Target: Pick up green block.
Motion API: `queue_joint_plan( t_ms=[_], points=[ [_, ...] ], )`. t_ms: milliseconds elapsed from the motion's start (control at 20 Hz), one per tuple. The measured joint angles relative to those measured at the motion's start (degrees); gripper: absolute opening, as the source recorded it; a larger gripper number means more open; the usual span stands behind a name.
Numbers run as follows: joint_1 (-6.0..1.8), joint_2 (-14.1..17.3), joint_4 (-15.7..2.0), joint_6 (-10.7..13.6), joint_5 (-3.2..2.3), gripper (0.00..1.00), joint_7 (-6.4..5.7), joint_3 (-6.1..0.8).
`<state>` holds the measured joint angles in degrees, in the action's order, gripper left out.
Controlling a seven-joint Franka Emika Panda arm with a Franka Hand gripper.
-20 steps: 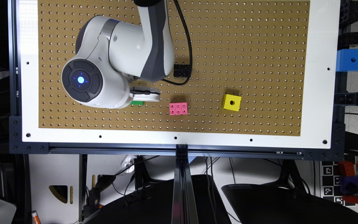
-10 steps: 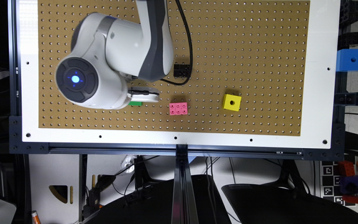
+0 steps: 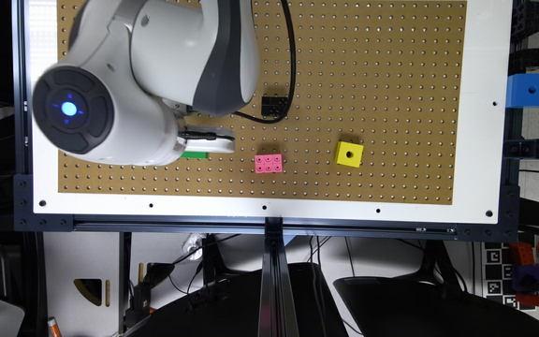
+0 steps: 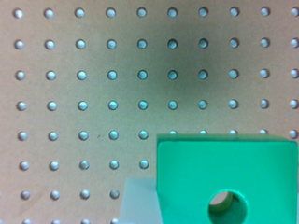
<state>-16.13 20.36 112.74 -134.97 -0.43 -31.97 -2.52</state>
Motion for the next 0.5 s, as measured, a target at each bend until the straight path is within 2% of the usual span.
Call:
queue_joint_plan(
  t_ms=[250, 500],
  points=[
    [0.0, -4.41, 0.01, 4.18, 0.0, 0.0, 0.0, -0.02],
    [0.0, -4.84, 0.02, 4.64, 0.0, 0.0, 0.0, -0.03]
  ],
)
